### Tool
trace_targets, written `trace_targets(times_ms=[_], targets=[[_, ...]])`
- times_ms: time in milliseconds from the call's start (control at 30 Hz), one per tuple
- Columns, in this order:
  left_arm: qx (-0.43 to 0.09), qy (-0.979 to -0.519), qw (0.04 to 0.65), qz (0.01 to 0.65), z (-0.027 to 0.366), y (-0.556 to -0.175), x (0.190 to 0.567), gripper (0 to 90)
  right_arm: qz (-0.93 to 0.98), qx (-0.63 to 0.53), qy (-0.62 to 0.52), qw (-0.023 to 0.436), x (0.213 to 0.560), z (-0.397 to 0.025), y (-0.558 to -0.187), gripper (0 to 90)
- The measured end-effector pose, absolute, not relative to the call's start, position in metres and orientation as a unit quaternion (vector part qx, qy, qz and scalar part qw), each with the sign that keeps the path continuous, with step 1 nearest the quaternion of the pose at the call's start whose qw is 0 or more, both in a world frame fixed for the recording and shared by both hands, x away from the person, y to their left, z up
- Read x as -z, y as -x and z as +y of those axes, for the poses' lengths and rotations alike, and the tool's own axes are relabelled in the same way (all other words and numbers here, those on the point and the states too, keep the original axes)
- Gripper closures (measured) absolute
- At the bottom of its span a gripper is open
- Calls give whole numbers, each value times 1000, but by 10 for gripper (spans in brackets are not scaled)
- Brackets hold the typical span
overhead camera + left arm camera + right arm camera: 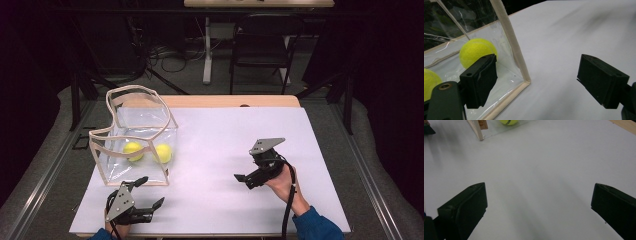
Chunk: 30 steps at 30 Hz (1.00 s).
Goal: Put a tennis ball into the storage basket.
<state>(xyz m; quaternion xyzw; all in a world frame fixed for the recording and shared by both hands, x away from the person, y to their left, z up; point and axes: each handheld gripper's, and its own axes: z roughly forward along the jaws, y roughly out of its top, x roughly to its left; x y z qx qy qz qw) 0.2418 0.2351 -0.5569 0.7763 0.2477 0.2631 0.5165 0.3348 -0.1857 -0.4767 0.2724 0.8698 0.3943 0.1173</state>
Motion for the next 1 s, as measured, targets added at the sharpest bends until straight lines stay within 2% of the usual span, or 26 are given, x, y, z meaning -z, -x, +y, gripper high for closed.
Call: trace_targets(times_ms=[1000], targets=[[-262, -777, 516, 249, 235, -242, 557, 161, 858, -407, -281, 137, 523, -226, -299, 0]])
